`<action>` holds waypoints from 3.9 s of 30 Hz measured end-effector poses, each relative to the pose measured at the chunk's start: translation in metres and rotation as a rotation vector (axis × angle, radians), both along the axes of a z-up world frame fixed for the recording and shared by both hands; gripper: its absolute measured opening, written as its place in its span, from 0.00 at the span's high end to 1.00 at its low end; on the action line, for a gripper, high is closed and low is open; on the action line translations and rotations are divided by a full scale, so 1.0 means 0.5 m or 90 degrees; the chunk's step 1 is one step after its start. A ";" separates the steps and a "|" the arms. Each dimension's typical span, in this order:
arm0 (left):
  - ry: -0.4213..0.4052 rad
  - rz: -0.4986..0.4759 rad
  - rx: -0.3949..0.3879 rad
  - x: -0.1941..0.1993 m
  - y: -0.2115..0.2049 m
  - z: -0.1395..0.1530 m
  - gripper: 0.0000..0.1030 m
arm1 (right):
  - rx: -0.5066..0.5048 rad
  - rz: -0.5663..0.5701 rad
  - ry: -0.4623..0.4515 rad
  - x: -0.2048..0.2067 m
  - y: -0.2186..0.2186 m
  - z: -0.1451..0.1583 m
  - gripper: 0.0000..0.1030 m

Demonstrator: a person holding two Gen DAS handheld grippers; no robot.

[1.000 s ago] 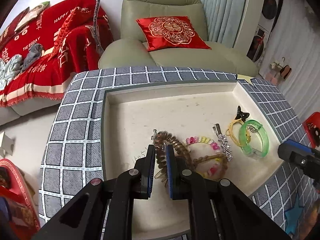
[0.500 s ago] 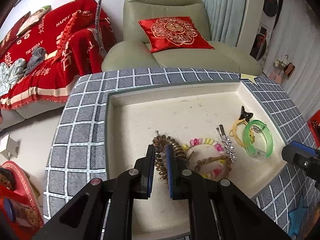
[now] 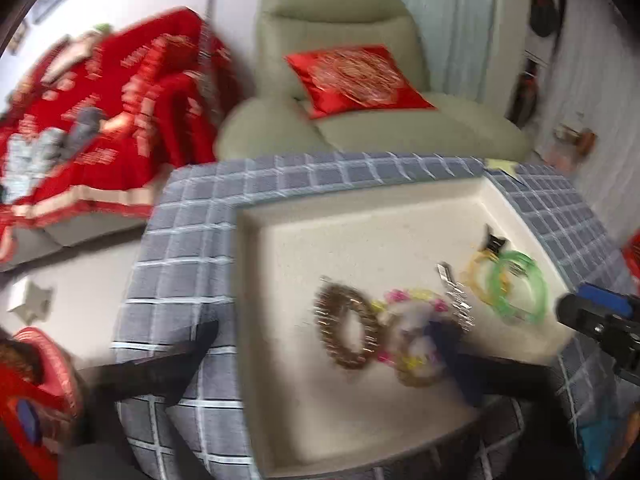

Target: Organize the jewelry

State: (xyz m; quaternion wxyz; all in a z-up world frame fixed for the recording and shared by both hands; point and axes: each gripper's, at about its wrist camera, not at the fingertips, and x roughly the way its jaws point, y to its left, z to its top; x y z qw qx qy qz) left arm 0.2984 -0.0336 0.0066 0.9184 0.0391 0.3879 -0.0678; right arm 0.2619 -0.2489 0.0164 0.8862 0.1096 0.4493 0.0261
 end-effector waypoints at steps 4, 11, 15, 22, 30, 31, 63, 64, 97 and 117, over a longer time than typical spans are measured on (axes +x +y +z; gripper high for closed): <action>0.000 -0.012 0.001 -0.004 0.000 0.014 0.00 | -0.020 0.001 0.012 0.011 -0.001 -0.007 0.37; 0.007 -0.022 0.015 -0.010 -0.009 0.012 0.00 | -0.062 0.014 0.006 0.011 0.015 -0.013 0.17; 0.008 -0.022 0.026 -0.016 -0.012 0.009 0.00 | -0.059 0.023 -0.011 0.004 0.021 -0.010 0.15; 0.003 -0.021 0.030 -0.028 -0.010 0.011 0.00 | -0.057 0.024 -0.041 -0.010 0.030 0.001 0.00; 0.003 -0.022 0.034 -0.043 -0.008 0.016 0.00 | -0.080 0.035 -0.029 -0.017 0.041 0.002 0.00; 0.004 -0.023 0.036 -0.046 -0.009 0.015 0.00 | -0.081 0.034 -0.026 -0.019 0.040 0.000 0.00; 0.023 0.005 0.005 -0.210 0.011 0.011 0.00 | -0.072 0.025 -0.037 -0.141 0.040 0.001 0.00; 0.022 0.007 0.001 -0.219 0.012 0.010 0.00 | -0.075 0.024 -0.040 -0.148 0.041 0.002 0.00; -0.057 0.060 -0.016 -0.362 0.014 0.050 0.00 | -0.154 -0.002 -0.176 -0.303 0.054 0.071 0.00; -0.060 0.067 -0.017 -0.371 0.011 0.054 0.00 | -0.151 -0.001 -0.179 -0.309 0.055 0.076 0.00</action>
